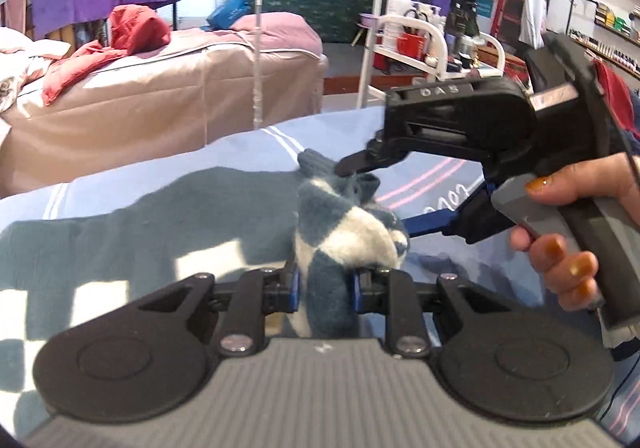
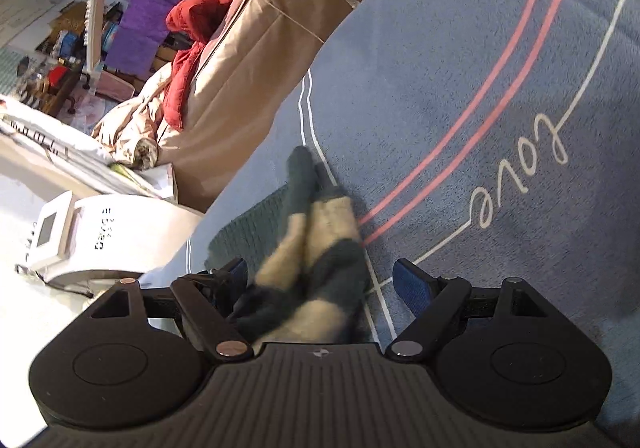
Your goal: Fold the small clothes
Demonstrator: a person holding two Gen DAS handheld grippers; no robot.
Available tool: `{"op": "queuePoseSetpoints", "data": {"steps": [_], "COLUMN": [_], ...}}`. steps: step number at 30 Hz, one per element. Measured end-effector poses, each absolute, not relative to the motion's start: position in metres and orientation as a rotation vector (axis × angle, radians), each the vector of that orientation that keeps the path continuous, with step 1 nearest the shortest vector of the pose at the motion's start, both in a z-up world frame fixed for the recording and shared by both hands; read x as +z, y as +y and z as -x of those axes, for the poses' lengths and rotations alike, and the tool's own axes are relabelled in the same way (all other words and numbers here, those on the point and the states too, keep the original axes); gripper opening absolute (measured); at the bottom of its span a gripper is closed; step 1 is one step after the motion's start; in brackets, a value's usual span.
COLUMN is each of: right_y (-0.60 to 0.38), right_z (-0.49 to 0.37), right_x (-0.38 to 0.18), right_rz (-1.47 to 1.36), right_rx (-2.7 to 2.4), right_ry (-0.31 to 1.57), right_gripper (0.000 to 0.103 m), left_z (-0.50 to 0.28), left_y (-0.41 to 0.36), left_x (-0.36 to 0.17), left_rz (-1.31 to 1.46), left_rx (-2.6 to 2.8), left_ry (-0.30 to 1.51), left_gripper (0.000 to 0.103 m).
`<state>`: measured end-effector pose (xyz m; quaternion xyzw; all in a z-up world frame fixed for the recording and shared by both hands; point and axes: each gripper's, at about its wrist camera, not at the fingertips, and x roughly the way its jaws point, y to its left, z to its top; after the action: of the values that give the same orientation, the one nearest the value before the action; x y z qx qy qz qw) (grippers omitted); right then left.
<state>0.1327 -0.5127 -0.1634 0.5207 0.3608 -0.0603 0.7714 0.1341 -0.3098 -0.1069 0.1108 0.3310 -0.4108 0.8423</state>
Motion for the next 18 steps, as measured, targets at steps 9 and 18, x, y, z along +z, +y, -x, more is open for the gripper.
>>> {"op": "queuePoseSetpoints", "data": {"steps": [9,18], "right_y": [-0.510,-0.502], "right_z": [-0.156,-0.159], "right_x": [-0.168,-0.169], "right_rz": [-1.238,-1.117], "right_rx": [-0.094,-0.084], "right_ry": [0.780,0.865], "right_gripper": [0.103,0.074], "left_z": [-0.108,-0.103], "left_y": [-0.307,-0.320], "left_x": [-0.108,-0.109], "left_rz": [-0.372,-0.391], "left_rx": [-0.902,-0.925], "left_ry": [0.630,0.641], "left_gripper": [0.023,0.023]}}
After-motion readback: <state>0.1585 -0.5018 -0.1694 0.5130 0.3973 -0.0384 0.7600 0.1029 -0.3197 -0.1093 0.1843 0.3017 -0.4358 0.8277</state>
